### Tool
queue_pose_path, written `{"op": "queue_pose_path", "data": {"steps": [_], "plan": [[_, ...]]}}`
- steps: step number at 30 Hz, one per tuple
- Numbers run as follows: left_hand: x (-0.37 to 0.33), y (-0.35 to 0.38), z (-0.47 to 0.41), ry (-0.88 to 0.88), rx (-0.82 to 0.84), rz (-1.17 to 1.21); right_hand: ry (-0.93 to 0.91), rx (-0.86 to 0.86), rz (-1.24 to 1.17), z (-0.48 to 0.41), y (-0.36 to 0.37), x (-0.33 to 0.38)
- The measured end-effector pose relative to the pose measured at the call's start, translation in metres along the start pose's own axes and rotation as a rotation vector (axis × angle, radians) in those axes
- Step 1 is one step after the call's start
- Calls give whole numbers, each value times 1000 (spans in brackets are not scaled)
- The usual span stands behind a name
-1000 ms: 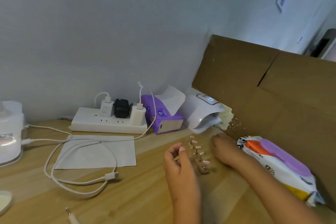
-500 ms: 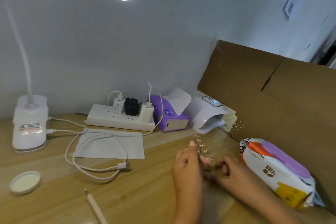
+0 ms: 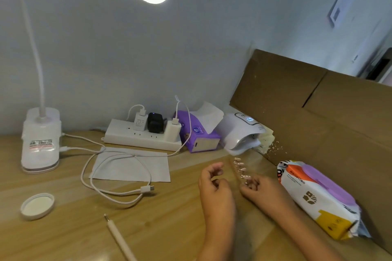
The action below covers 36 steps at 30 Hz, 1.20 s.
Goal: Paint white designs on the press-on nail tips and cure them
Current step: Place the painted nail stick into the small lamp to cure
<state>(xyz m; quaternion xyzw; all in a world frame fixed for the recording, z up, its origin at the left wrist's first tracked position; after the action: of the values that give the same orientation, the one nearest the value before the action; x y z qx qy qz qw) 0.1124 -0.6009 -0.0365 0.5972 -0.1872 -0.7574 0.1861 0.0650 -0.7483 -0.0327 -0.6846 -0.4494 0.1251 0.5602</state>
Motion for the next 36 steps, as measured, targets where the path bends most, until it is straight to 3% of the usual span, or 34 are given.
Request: {"op": "queue_pose_path", "data": {"steps": [6,15,21,27,29,32,36], "plan": [[1,1,0,-50,20,49,99,-171,115,-23,-8,-23],[11,9,-10,-24,-61,87,157,-113,120,-115,28,-8],[14,18,-14,29,-76,83,215,-113,-129,-139,31,-12],[8,14,-8,33,-56,85,120,143,-70,-114,1,-14],[8,13,-8,13,-48,95,77,17,-144,-117,-19,-11],[9,13,-9,-18,-43,82,-91,-361,-101,-140,-44,2],[14,13,-11,-18,-42,62,-124,-301,22,-173,-18,9]]}}
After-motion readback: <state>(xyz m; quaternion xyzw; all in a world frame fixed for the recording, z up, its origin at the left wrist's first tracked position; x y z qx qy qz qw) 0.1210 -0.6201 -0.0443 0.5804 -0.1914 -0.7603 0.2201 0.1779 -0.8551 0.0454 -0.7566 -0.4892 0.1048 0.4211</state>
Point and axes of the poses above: each hand's wrist, its own z-axis away from the middle knuckle, its own y-axis out of the palm, x = y × z, the point moved 1 cm from there along -z, towards the middle knuckle, and after that the axes turned 13 degrees about -x, right-handed, at the moved point
